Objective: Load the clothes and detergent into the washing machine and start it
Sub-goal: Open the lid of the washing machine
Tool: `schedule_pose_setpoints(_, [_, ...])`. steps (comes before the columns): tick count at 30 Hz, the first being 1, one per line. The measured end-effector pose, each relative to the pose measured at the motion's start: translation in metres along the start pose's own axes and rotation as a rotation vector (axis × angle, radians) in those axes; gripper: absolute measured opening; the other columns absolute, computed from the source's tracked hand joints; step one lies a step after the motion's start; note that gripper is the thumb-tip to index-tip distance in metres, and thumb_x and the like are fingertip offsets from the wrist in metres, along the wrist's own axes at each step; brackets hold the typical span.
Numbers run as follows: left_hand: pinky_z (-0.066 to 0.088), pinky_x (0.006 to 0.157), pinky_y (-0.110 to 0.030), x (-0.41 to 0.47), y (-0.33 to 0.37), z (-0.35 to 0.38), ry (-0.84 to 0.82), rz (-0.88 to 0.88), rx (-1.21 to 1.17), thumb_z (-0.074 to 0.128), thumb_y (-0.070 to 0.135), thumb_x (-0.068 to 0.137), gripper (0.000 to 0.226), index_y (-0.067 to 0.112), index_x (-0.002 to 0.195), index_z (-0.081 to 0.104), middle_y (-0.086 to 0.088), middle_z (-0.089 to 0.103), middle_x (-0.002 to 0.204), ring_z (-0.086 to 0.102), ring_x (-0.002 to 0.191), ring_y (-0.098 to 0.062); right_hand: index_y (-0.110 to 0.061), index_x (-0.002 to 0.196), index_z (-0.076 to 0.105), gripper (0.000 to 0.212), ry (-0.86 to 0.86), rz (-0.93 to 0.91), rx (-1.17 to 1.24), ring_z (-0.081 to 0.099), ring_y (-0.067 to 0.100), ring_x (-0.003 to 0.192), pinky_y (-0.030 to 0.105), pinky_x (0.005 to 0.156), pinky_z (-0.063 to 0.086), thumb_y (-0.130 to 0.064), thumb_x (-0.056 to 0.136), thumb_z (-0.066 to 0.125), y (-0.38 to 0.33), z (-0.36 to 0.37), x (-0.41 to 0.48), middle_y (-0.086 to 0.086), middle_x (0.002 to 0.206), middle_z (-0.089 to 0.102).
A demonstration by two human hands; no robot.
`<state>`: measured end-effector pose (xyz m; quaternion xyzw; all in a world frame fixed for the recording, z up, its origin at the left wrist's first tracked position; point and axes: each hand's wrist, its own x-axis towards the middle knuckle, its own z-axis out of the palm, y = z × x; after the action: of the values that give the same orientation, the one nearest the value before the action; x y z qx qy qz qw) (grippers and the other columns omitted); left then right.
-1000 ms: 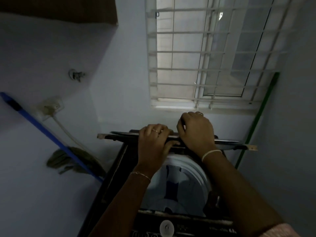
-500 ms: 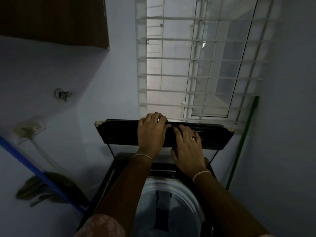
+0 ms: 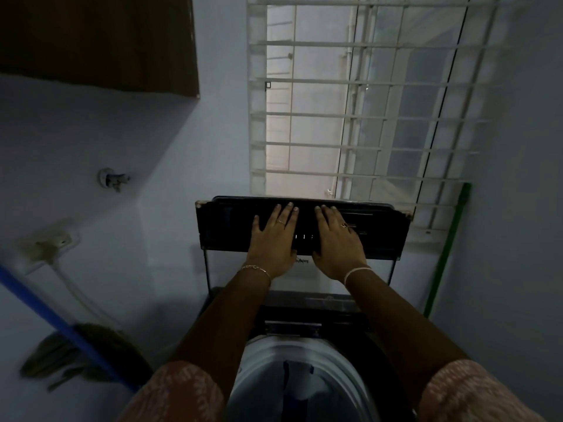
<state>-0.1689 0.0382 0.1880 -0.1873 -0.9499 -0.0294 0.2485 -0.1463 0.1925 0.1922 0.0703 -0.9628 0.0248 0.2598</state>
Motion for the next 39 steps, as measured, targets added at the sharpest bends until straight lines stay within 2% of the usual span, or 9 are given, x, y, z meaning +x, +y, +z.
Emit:
schedule_pose_setpoints(11, [0.012,0.112,-0.064,0.068,-0.014,0.025,-0.139,-0.038,-0.147,0.063,0.039,0.084,0.091,0.019,0.152,0.006,0.003,0.003,0.161,-0.003,0.148,-0.018,-0.016,0.153,0.003,0.090,-0.024,0.058,0.051,0.000,0.021,0.149,0.044,0.115,0.026,-0.033,0.085,0.060,0.016,0.037,0.057,0.004,0.161,0.007])
schedule_pose_setpoints(28, [0.021,0.112,-0.062,0.120,-0.031,0.073,-0.167,-0.038,-0.180,0.066,0.037,0.082,0.094,0.017,0.152,0.005,-0.001,0.005,0.160,-0.002,0.148,-0.022,-0.015,0.153,0.001,0.093,-0.102,0.076,0.060,-0.001,0.021,0.149,0.045,0.115,0.024,-0.039,0.086,0.060,0.033,0.081,0.109,0.004,0.161,0.004])
schedule_pose_setpoints(33, [0.022,0.112,-0.060,0.123,-0.034,0.078,-0.205,-0.021,-0.167,0.066,0.038,0.082,0.098,0.016,0.153,0.002,0.000,0.000,0.161,-0.005,0.148,-0.023,-0.015,0.153,-0.003,0.099,-0.151,0.073,0.036,-0.004,0.023,0.148,0.048,0.115,0.022,-0.046,0.084,0.061,0.035,0.086,0.113,0.004,0.161,-0.001])
schedule_pose_setpoints(39, [0.020,0.115,-0.057,0.115,-0.035,0.071,-0.226,0.035,-0.100,0.064,0.040,0.084,0.096,0.015,0.153,0.001,-0.003,-0.007,0.161,-0.006,0.148,-0.024,-0.014,0.152,-0.006,0.100,-0.236,0.062,0.006,-0.006,0.024,0.148,0.053,0.116,0.011,-0.046,0.084,0.060,0.033,0.072,0.114,0.006,0.161,-0.008])
